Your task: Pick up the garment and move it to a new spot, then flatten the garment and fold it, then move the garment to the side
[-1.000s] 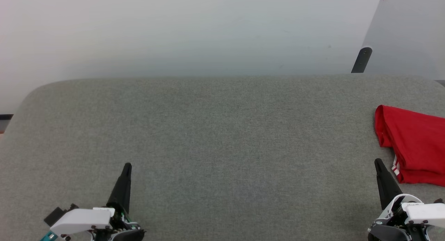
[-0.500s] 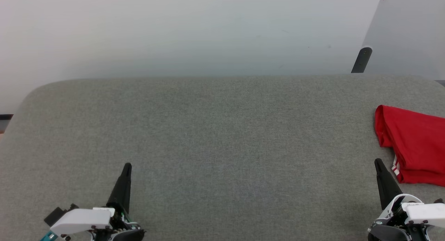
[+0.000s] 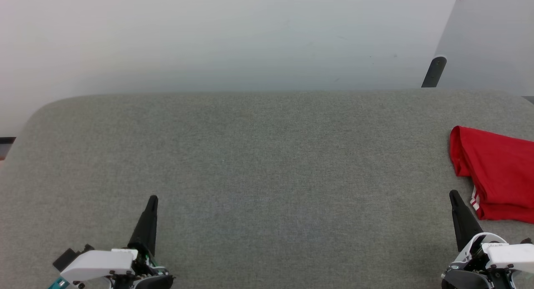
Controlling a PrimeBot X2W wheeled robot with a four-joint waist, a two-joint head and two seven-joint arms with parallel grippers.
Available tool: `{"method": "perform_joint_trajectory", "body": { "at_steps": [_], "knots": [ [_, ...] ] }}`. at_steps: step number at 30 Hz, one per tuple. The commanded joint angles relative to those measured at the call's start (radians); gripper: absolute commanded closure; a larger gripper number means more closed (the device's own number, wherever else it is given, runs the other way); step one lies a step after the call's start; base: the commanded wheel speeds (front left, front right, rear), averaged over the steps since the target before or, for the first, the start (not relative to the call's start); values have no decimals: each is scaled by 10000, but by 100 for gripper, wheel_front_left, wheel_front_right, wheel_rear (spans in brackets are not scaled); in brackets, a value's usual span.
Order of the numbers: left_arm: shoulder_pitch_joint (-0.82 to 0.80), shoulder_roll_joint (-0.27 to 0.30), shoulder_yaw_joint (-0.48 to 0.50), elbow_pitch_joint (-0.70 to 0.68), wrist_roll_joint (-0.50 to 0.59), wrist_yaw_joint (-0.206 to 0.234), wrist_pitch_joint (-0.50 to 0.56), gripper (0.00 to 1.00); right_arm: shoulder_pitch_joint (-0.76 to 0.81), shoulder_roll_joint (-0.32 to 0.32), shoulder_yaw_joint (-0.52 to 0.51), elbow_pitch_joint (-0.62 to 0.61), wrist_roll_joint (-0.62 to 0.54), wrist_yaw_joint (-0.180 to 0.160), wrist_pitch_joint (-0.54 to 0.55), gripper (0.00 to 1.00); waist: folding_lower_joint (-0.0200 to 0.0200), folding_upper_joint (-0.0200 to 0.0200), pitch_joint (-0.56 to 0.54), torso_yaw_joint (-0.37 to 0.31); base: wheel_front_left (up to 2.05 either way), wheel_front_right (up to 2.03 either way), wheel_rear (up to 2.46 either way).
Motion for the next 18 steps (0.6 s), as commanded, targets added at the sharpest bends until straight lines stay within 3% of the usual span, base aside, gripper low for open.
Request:
{"method": "perform_joint_trajectory", "body": {
  "at_steps": [1, 18],
  "knots": [
    [-98, -5, 24, 6, -32, -58, 33, 100, -34, 26, -3, -19, 40, 4, 8, 100, 0, 0, 0, 0, 0, 0, 0],
    [-97, -3, 23, 5, -33, -58, 32, 100, -34, 26, -2, -19, 40, 4, 7, 100, 0, 0, 0, 0, 0, 0, 0]
  ]
}}
